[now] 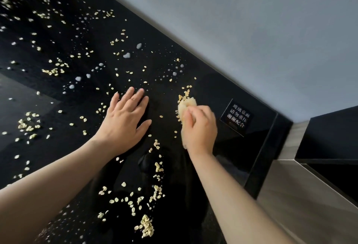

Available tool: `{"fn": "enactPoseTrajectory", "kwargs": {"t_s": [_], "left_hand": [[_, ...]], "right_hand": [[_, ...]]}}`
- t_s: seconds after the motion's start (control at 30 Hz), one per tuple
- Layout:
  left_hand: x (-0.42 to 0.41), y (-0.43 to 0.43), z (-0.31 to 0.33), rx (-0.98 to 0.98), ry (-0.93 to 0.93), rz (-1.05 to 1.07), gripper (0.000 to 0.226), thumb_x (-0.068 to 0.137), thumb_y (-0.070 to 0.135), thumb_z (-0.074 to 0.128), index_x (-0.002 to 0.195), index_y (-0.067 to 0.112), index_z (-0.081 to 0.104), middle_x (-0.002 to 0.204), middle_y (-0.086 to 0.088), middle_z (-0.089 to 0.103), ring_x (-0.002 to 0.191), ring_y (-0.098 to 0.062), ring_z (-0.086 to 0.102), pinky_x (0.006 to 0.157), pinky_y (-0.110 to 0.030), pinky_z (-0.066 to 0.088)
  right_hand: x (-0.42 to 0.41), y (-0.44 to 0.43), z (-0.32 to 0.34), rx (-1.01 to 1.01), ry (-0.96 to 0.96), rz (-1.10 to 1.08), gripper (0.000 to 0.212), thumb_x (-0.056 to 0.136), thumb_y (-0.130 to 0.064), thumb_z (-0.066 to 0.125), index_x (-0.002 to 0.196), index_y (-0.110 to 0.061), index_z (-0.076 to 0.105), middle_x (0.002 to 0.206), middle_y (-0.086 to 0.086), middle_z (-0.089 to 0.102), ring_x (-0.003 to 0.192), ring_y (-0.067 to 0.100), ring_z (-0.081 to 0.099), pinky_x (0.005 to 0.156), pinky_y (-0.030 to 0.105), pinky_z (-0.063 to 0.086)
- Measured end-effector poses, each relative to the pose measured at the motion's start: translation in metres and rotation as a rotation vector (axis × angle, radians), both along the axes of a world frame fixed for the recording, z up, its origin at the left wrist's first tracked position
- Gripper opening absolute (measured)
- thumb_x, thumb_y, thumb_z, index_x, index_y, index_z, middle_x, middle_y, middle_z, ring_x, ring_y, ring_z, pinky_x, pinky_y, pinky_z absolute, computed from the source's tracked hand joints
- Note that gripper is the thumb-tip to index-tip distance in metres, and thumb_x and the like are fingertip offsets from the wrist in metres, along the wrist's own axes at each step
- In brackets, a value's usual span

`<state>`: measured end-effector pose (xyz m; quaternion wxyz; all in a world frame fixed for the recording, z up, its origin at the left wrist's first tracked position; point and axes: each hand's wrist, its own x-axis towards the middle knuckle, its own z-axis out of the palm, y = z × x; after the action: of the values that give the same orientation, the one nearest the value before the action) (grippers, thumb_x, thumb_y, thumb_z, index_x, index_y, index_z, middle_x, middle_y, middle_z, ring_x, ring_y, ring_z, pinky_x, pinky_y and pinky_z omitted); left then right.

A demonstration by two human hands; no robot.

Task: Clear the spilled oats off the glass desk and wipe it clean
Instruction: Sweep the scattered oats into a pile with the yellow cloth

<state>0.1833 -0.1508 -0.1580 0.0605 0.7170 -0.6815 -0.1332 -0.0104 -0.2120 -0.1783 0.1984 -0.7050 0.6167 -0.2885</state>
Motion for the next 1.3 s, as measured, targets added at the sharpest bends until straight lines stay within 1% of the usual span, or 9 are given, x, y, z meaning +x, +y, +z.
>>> {"fn": "enactPoseTrajectory", "kwargs": {"t_s": [0.1, 0.2, 0.3, 0.5, 0.6, 0.73, 0.9, 1.13, 1.3], "left_hand": [[0.014, -0.002, -0.001, 0.021, -0.017, 0.075, 0.080, 0.087, 0.061, 0.018, 0.151, 0.014, 0.027, 0.160, -0.006, 0.017, 0.149, -0.023, 0.006, 0.119, -0.046, 0.000], [0.019, -0.005, -0.002, 0.053, -0.050, 0.070, 0.083, 0.085, 0.063, 0.015, 0.151, 0.015, 0.025, 0.159, -0.007, 0.022, 0.148, -0.024, 0.013, 0.118, -0.049, -0.001], [0.018, -0.007, -0.004, 0.066, -0.065, 0.070, 0.085, 0.085, 0.066, 0.014, 0.151, 0.014, 0.026, 0.158, -0.007, 0.023, 0.148, -0.024, 0.016, 0.118, -0.052, 0.000], [0.017, -0.003, -0.011, 0.051, -0.051, 0.077, 0.090, 0.084, 0.070, 0.014, 0.152, 0.012, 0.025, 0.161, -0.006, 0.012, 0.149, -0.022, 0.007, 0.120, -0.045, 0.003], [0.015, -0.003, -0.012, 0.037, -0.010, 0.089, 0.090, 0.084, 0.071, 0.015, 0.151, 0.012, 0.027, 0.161, -0.005, 0.013, 0.149, -0.022, 0.008, 0.121, -0.045, 0.006], [0.019, -0.002, -0.012, 0.012, 0.002, 0.079, 0.087, 0.086, 0.069, 0.019, 0.149, 0.011, 0.032, 0.160, -0.007, 0.018, 0.148, -0.023, 0.013, 0.120, -0.044, 0.008], [0.023, -0.001, -0.015, -0.009, 0.001, 0.078, 0.081, 0.088, 0.067, 0.023, 0.148, 0.013, 0.036, 0.158, -0.006, 0.023, 0.147, -0.022, 0.017, 0.119, -0.043, 0.010], [0.023, 0.001, -0.019, -0.028, -0.016, 0.077, 0.079, 0.088, 0.065, 0.024, 0.148, 0.015, 0.034, 0.159, -0.004, 0.022, 0.147, -0.021, 0.017, 0.120, -0.043, 0.010], [0.023, 0.001, -0.023, -0.043, -0.024, 0.075, 0.077, 0.089, 0.064, 0.025, 0.148, 0.014, 0.036, 0.158, -0.004, 0.024, 0.147, -0.022, 0.019, 0.119, -0.045, 0.013]], "right_hand": [[0.001, 0.024, 0.004, 0.044, -0.081, 0.098, 0.012, 0.087, -0.015, 0.060, 0.089, -0.013, 0.072, 0.089, -0.007, 0.061, 0.081, 0.010, 0.054, 0.069, 0.008, 0.035], [-0.008, -0.003, 0.024, -0.012, -0.160, 0.018, 0.009, 0.084, -0.008, 0.063, 0.083, -0.008, 0.071, 0.087, -0.001, 0.061, 0.079, 0.016, 0.057, 0.070, 0.017, 0.039], [-0.019, -0.069, 0.035, -0.088, -0.110, -0.136, 0.012, 0.087, -0.008, 0.060, 0.089, -0.006, 0.072, 0.093, 0.007, 0.063, 0.084, 0.020, 0.058, 0.071, 0.017, 0.034], [-0.017, -0.142, 0.012, 0.042, 0.030, -0.261, 0.024, 0.094, -0.013, 0.052, 0.110, -0.012, 0.070, 0.115, 0.009, 0.062, 0.103, 0.025, 0.058, 0.076, 0.020, 0.035], [0.006, -0.127, 0.002, 0.056, -0.001, -0.253, 0.022, 0.094, -0.018, 0.052, 0.105, -0.014, 0.070, 0.109, 0.004, 0.061, 0.100, 0.022, 0.057, 0.074, 0.019, 0.034], [0.034, -0.066, -0.002, 0.037, -0.009, 0.025, 0.013, 0.090, -0.017, 0.058, 0.085, -0.014, 0.070, 0.090, -0.006, 0.054, 0.082, 0.014, 0.056, 0.067, 0.016, 0.031], [0.039, -0.035, 0.022, 0.093, -0.246, -0.014, 0.011, 0.091, -0.013, 0.061, 0.095, -0.013, 0.071, 0.092, -0.007, 0.061, 0.080, -0.007, 0.055, 0.071, 0.000, 0.037], [0.030, -0.154, 0.016, 0.019, -0.019, -0.171, 0.022, 0.091, -0.016, 0.053, 0.098, -0.010, 0.072, 0.101, 0.008, 0.069, 0.096, 0.025, 0.062, 0.080, 0.030, 0.045], [0.054, -0.129, -0.001, 0.009, 0.035, -0.086, 0.020, 0.094, -0.018, 0.051, 0.098, -0.012, 0.070, 0.102, 0.004, 0.059, 0.094, 0.022, 0.056, 0.073, 0.021, 0.034]]}}
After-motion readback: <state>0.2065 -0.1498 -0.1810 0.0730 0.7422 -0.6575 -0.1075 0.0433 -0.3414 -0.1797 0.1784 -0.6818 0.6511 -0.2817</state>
